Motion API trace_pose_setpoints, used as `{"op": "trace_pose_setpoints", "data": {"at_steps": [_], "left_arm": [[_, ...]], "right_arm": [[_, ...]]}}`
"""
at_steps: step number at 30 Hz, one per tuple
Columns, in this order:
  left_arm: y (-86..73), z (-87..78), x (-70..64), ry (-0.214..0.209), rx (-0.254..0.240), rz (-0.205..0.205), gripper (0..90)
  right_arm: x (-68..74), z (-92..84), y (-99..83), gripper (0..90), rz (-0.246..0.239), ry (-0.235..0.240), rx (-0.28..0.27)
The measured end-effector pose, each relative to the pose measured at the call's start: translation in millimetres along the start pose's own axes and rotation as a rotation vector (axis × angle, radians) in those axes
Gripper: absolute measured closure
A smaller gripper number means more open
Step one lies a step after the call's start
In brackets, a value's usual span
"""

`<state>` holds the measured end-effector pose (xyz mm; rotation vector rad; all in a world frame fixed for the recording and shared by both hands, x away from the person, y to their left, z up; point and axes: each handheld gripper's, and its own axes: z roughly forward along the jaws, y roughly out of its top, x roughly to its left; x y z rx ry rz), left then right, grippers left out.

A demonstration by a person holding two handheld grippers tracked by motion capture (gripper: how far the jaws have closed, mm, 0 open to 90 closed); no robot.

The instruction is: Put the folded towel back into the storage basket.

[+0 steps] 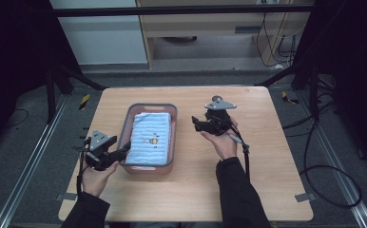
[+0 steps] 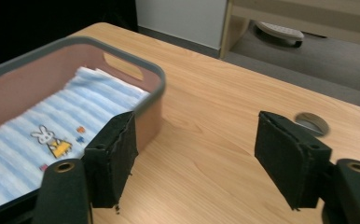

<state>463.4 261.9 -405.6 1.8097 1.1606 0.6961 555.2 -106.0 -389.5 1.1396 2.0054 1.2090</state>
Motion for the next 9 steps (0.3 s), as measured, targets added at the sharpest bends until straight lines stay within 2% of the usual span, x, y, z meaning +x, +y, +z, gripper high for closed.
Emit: {"op": "trace_pose_setpoints", "data": {"at_steps": [2,3,8,9], "left_arm": [[0.3,-1.1,2.6,0.001,-0.009,-0.004,37.2],[0.7,-1.8,4.1,0.002,-0.009,-0.002,37.2],[0.4,-4.6,13.5,0.014,-0.023,-0.017,33.1],[0.1,-5.0,15.7,0.017,-0.023,-0.021,33.1]], "right_arm": [[-10.1,-14.2,-9.1,25.4,0.008,-0.013,-0.003],[-10.1,-14.2,-9.1,25.4,0.008,-0.013,-0.003],[-29.2,-41.7,-29.5,22.8,0.034,-0.026,-0.012],[-29.2,-41.7,-29.5,22.8,0.034,-0.026,-0.012]]}}
